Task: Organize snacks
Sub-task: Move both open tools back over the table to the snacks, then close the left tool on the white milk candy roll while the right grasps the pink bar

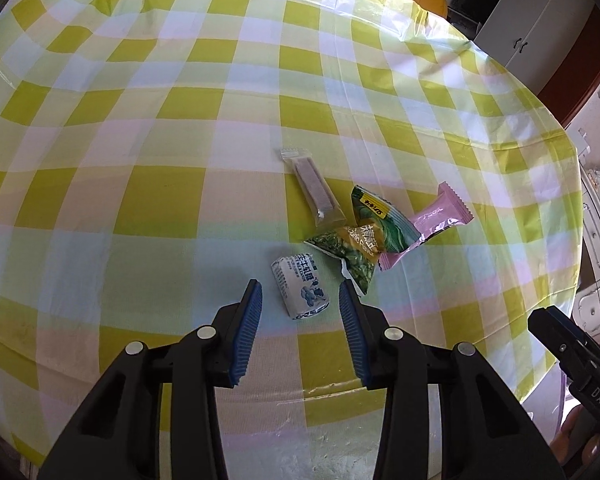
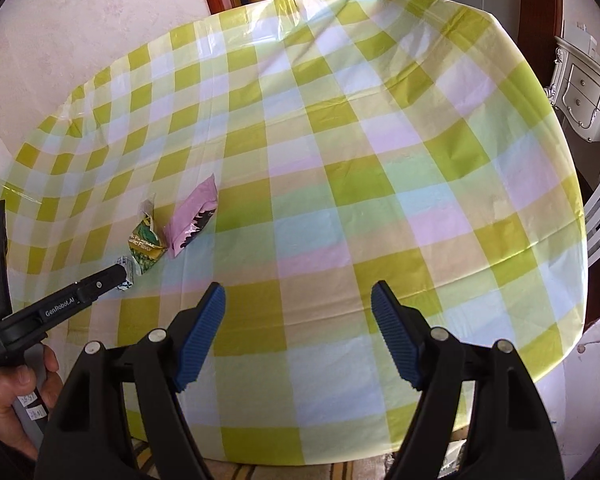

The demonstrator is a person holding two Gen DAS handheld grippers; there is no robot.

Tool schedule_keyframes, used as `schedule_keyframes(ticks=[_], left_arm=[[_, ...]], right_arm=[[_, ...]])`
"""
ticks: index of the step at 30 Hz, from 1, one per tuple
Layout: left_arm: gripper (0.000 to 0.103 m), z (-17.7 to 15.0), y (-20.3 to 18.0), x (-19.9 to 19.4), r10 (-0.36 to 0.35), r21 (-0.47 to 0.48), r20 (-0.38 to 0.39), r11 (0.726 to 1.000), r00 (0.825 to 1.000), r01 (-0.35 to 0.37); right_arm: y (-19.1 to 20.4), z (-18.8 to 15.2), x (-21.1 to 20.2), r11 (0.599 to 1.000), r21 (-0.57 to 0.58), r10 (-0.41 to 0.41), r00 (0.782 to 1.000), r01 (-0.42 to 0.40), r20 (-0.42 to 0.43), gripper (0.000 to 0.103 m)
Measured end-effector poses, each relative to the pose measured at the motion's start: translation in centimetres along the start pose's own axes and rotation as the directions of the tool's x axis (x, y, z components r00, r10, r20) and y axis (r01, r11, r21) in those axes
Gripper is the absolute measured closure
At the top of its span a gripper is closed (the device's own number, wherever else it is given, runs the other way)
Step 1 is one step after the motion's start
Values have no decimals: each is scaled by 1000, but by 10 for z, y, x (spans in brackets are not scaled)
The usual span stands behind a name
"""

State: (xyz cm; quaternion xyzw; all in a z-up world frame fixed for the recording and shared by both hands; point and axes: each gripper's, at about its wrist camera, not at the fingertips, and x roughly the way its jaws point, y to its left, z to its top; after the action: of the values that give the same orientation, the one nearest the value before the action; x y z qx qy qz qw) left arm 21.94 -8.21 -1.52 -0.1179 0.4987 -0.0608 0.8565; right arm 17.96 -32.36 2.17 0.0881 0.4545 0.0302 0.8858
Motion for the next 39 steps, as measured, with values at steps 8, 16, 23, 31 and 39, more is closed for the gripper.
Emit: schedule_keyframes(ticks=[8,16,23,31,39], left_arm=[[79,1,-9,8,63,80,17,995,998,-64],[83,-2,-4,6,52,73,33,996,998,-54],[83,-2,8,1,43,17,63,999,997,-45],[83,-2,21,-4,42,-38,89,999,995,-39],[83,-2,24,-6,41,-56,102,998,994,-36]], right_arm=[[24,18,33,999,26,47,999,-47,-20,28],[36,41,56,979,164,122,992,-118,-17,28],[55,51,75,972,210,115,993,-105,-35,28],[70,51,100,978,200,80,993,-63,-82,53],[82,44,96,990,127,70,995,-60,-75,64]])
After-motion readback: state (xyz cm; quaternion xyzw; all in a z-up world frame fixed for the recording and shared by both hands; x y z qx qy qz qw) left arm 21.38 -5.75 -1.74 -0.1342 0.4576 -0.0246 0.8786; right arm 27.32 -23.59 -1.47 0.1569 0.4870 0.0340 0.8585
